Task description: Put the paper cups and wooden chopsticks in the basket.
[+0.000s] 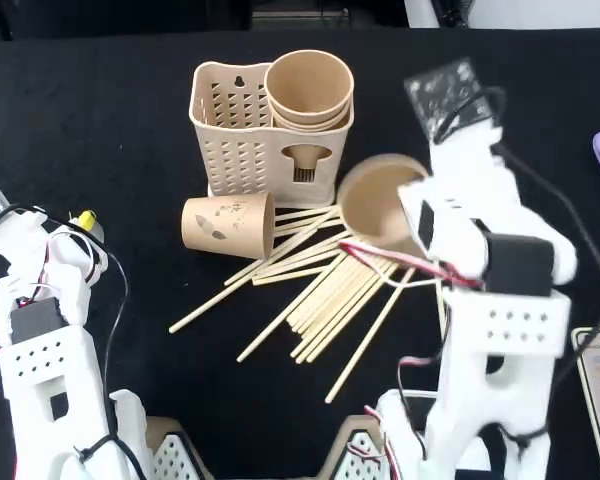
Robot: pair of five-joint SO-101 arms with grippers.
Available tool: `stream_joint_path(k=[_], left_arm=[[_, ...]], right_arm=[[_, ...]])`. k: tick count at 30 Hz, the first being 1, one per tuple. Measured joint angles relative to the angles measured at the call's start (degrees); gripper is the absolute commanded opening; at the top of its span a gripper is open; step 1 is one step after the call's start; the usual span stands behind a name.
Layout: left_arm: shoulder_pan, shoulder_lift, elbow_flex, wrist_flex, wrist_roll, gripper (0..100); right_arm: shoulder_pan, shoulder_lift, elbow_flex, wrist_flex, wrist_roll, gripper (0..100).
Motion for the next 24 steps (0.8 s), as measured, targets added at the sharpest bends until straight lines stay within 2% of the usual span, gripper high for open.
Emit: stream_joint_path(k=[4,7,16,24], left_arm=[[0.00,0.00,0.00,0.00,0.00,19],[0.00,0.00,0.00,0.00,0.00,19],[0.00,0.00,1.23,0.00,0.00,19],[0.79,0.00,1.41,0.00,0.00,19]], right_arm=[[-4.75,0.00,-12.84,-1.05,-7.21,1.1],[-7.74,-0.09,-15.74,-5.89,-11.43,1.1],[-8.79,6.59,-8.35,-30.15,-22.15,1.1],[-9.14,17.76,-6.59,-36.92,-25.67,1.1]])
